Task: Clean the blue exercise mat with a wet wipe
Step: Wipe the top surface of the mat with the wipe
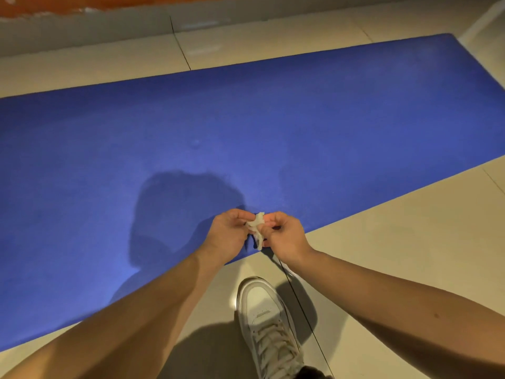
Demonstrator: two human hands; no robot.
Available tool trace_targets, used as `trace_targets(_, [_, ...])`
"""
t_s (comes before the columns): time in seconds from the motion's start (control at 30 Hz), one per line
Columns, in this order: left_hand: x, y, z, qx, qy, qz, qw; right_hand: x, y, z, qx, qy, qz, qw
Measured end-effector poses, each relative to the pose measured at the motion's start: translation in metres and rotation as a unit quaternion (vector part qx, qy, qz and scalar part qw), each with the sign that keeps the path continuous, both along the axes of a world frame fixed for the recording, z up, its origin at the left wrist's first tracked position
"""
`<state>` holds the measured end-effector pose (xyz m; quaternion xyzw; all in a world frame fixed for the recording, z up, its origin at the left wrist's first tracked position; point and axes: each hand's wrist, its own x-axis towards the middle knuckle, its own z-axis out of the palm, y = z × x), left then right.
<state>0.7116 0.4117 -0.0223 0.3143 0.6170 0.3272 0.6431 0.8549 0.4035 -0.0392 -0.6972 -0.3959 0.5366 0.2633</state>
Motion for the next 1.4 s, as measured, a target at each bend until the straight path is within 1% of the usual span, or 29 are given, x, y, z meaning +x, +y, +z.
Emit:
trace_targets(0.03, [0.000,-0.002,0.000,0.000,0.009,-0.002,1.000,0.003,0.002,-0.003,0.013,-0.016,0.002,1.000])
trace_targets(0.07, [-0.001,-0.004,-0.002,0.006,0.041,-0.013,0.999,0.008,0.005,-0.004,0.026,-0.059,0.013,0.998])
trace_targets(0.1, [-0.004,-0.006,-0.007,0.017,0.099,-0.034,0.994,0.014,0.010,-0.006,0.057,-0.124,0.041,0.990])
trace_targets(0.13, [-0.010,-0.008,-0.013,0.027,0.176,-0.059,0.982,0.020,0.015,-0.007,0.085,-0.178,0.073,0.978])
trace_targets(0.17, [-0.019,-0.011,-0.018,0.039,0.269,-0.088,0.958,0.028,0.019,-0.010,0.097,-0.227,0.080,0.966])
trace_targets(0.2, [-0.028,-0.014,-0.021,0.058,0.357,-0.119,0.925,0.034,0.022,-0.012,0.092,-0.265,0.087,0.956])
trace_targets(0.23, [-0.038,-0.017,-0.022,0.074,0.428,-0.149,0.888,0.039,0.022,-0.017,0.102,-0.294,0.093,0.946])
trace_targets(0.27, [-0.049,-0.020,-0.023,0.080,0.478,-0.176,0.857,0.040,0.020,-0.024,0.098,-0.337,0.114,0.929])
trace_targets(0.3, [-0.058,-0.023,-0.025,0.076,0.511,-0.201,0.832,0.043,0.018,-0.033,0.105,-0.349,0.130,0.922])
trace_targets(0.33, [-0.067,-0.026,-0.025,0.065,0.536,-0.223,0.812,0.042,0.013,-0.040,0.141,-0.358,0.165,0.908])
trace_targets(0.4, [-0.085,-0.033,-0.030,0.033,0.573,-0.259,0.777,0.038,0.000,-0.051,0.178,-0.391,0.229,0.874])
trace_targets(0.43, [-0.092,-0.036,-0.033,0.016,0.583,-0.274,0.765,0.037,-0.005,-0.052,0.183,-0.391,0.238,0.870])
trace_targets(0.47, [-0.097,-0.038,-0.035,0.000,0.585,-0.283,0.760,0.034,-0.009,-0.048,0.179,-0.380,0.238,0.876])
trace_targets(0.57, [-0.097,-0.039,-0.039,-0.021,0.592,-0.299,0.748,0.032,-0.014,-0.044,0.163,-0.386,0.250,0.873])
trace_targets(0.63, [-0.093,-0.038,-0.039,-0.026,0.601,-0.301,0.740,0.032,-0.017,-0.047,0.144,-0.401,0.287,0.858])
trace_targets(0.73, [-0.092,-0.037,-0.039,-0.035,0.595,-0.291,0.748,0.022,-0.026,-0.045,0.078,-0.461,0.332,0.819])
trace_targets(0.83, [-0.093,-0.037,-0.039,-0.040,0.589,-0.291,0.753,0.005,-0.028,-0.042,0.029,-0.480,0.338,0.809])
trace_targets(0.9, [-0.093,-0.037,-0.040,-0.040,0.589,-0.291,0.753,-0.006,-0.031,-0.039,0.019,-0.477,0.361,0.801])
trace_targets(0.97, [-0.094,-0.038,-0.040,-0.040,0.592,-0.293,0.750,-0.018,-0.043,-0.040,0.050,-0.454,0.403,0.793])
trace_targets(1.07, [-0.092,-0.039,-0.042,-0.038,0.594,-0.291,0.749,-0.028,-0.061,-0.049,0.123,-0.387,0.468,0.785])
trace_targets(1.13, [-0.091,-0.039,-0.043,-0.037,0.595,-0.295,0.747,-0.020,-0.060,-0.049,0.156,-0.377,0.486,0.773])
trace_targets(1.23, [-0.091,-0.037,-0.045,-0.046,0.590,-0.295,0.750,0.007,-0.045,-0.040,0.146,-0.421,0.471,0.761])
trace_targets(1.3, [-0.092,-0.036,-0.046,-0.048,0.586,-0.298,0.752,0.025,-0.035,-0.036,0.093,-0.471,0.444,0.757])
trace_targets(1.33, [-0.091,-0.036,-0.046,-0.049,0.587,-0.298,0.751,0.027,-0.032,-0.034,0.063,-0.487,0.423,0.761])
trace_targets(1.4, [-0.091,-0.036,-0.046,-0.051,0.588,-0.300,0.749,0.018,-0.032,-0.031,0.024,-0.491,0.377,0.785])
